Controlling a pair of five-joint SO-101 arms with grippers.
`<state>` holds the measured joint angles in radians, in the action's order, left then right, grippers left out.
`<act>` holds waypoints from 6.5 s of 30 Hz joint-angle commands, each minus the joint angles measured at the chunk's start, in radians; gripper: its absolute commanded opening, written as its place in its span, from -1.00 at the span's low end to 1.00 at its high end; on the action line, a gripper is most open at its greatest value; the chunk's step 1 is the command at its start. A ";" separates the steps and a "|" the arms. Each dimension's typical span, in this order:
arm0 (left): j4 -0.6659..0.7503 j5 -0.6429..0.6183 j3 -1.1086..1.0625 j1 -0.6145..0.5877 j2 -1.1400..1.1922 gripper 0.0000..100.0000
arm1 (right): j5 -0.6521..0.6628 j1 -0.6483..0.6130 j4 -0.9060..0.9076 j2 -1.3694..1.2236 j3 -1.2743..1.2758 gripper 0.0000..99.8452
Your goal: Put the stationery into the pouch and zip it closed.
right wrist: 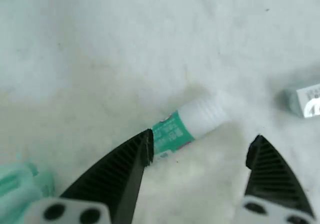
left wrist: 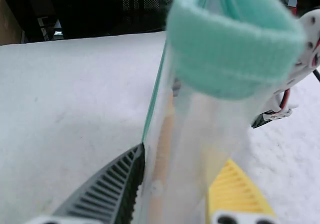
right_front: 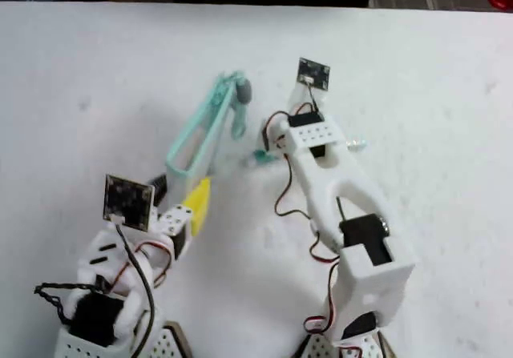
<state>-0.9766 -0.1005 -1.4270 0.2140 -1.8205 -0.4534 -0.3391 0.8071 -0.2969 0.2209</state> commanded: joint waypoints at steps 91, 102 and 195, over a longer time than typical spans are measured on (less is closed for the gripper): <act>-0.017 -0.006 0.012 0.013 0.007 -0.60 | 0.184 -0.025 -0.140 1.130 0.703 -0.97; -0.017 -0.006 0.012 0.013 0.007 -0.60 | 0.184 -0.025 -0.139 1.130 0.704 -0.97; -0.014 -0.009 0.014 0.012 0.007 -0.52 | 0.626 -0.447 -0.625 1.202 0.600 -0.97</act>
<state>-0.9889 -0.1005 -1.4285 0.2186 -1.8205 0.1649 -0.7626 0.1995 0.9705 0.8193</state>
